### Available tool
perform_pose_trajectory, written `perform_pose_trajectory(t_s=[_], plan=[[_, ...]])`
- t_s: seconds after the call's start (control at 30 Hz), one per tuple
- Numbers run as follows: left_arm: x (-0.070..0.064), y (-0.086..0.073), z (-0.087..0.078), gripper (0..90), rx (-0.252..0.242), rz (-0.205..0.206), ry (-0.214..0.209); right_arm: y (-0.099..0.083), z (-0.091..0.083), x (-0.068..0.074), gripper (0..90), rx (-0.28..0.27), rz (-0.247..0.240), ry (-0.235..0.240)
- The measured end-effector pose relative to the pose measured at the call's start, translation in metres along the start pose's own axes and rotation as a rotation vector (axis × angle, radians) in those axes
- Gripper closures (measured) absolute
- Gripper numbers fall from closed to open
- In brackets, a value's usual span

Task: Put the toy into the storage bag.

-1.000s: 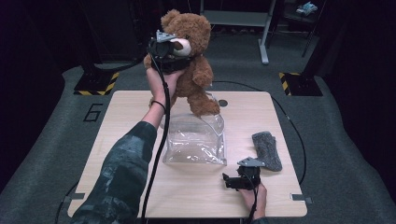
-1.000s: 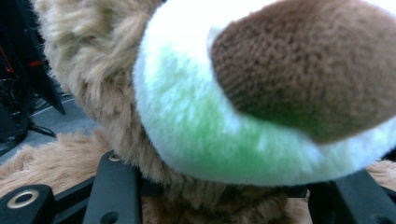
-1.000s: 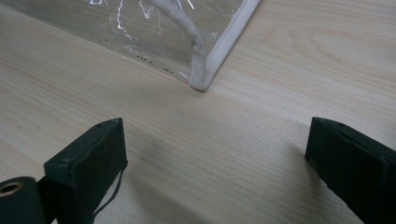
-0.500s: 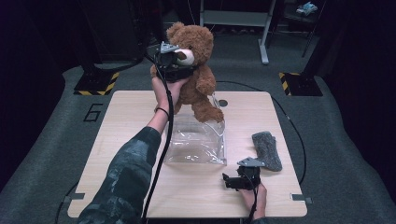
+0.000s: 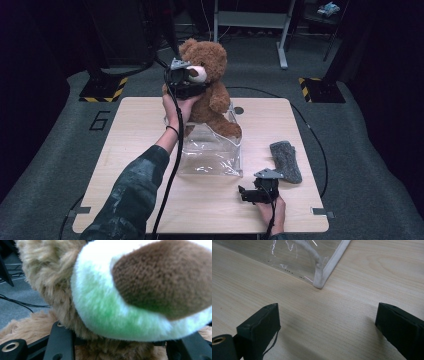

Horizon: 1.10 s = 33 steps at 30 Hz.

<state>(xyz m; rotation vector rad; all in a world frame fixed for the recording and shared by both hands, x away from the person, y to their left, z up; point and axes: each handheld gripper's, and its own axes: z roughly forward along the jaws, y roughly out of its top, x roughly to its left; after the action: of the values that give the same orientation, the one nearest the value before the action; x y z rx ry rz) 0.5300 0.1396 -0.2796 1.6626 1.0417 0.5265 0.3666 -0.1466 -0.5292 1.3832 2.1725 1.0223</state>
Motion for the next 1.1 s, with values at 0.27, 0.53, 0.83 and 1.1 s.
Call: perform_pose_trajectory(t_s=[0.27, 0.53, 0.83, 1.1], plan=[[-0.003, -0.009, -0.005, 44.7, 0.018, 0.019, 0.013, 0.000, 0.000, 0.001, 5.4, 0.003, 0.004, -0.001], [0.001, -0.019, -0.004, 44.4, 0.067, 0.013, 0.023, 0.000, 0.000, 0.001, 5.4, 0.005, -0.001, -0.006], [-0.005, -0.033, -0.002, 43.6, 0.121, 0.015, 0.019, 0.000, 0.000, 0.001, 5.5, 0.004, -0.007, -0.008], [0.001, -0.046, -0.003, 42.6, 0.165, -0.008, 0.030, 0.000, 0.001, 0.002, 5.5, 0.006, -0.008, -0.011]])
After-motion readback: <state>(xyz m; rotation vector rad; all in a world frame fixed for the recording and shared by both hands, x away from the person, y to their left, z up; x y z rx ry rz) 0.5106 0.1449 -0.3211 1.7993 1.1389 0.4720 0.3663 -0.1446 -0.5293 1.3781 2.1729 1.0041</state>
